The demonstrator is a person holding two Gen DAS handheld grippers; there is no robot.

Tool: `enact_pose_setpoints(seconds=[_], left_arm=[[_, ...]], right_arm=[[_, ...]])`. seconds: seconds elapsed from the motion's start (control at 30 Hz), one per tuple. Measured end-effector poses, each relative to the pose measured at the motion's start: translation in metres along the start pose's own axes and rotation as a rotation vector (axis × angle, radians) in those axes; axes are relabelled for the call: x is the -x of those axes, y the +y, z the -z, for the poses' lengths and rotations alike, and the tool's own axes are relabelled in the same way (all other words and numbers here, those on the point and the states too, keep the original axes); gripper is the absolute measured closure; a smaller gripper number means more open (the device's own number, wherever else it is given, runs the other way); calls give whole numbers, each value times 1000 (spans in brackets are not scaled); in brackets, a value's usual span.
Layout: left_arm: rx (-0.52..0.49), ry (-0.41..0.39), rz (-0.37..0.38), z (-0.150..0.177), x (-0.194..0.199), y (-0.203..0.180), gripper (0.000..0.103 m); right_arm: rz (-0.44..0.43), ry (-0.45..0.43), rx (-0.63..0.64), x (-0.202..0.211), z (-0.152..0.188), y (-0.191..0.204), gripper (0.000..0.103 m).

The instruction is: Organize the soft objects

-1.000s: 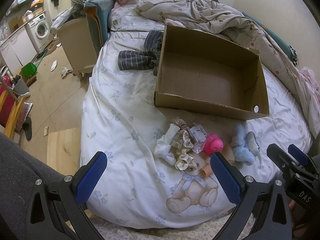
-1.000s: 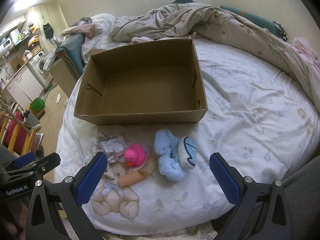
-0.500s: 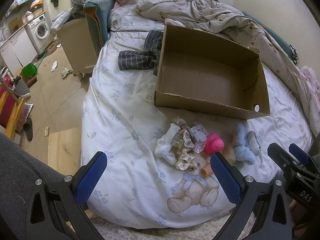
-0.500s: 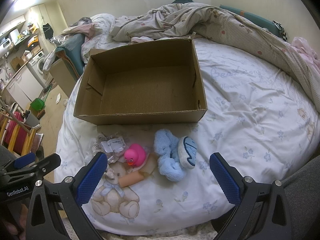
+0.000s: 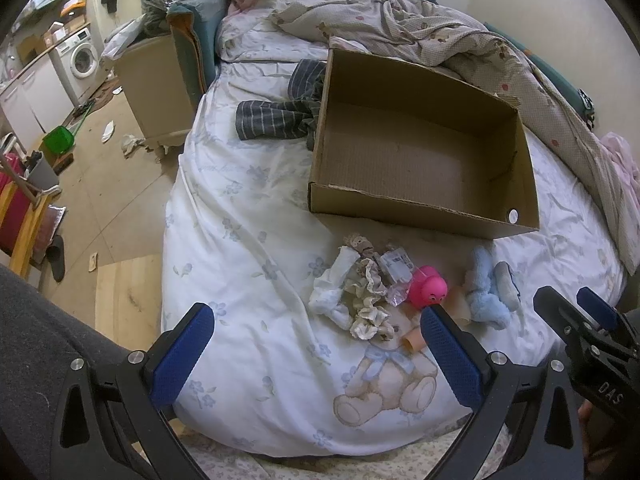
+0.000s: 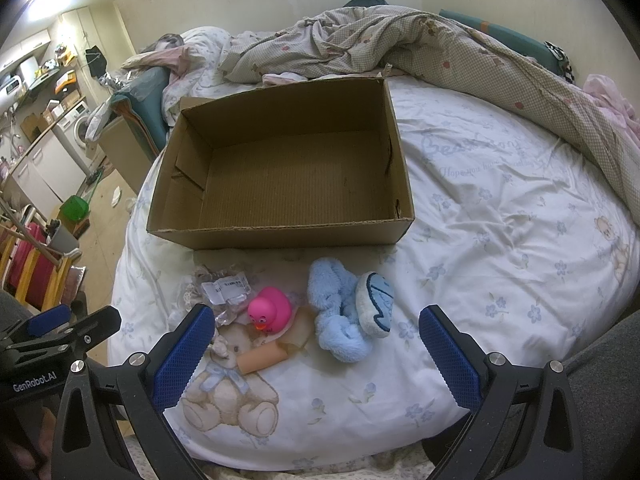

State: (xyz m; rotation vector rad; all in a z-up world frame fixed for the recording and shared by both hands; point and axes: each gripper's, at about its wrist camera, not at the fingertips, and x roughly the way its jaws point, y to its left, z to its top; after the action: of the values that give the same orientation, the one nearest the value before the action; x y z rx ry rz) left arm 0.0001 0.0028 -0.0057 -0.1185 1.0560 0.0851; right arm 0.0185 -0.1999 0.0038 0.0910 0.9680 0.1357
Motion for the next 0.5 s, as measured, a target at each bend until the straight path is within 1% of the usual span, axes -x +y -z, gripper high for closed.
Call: enact_pose_setpoints(seconds=[0.5], left_arm=[[1,3,1,2,-1,0,0]], right_arm=[[0,1,0,0,0,0,0]])
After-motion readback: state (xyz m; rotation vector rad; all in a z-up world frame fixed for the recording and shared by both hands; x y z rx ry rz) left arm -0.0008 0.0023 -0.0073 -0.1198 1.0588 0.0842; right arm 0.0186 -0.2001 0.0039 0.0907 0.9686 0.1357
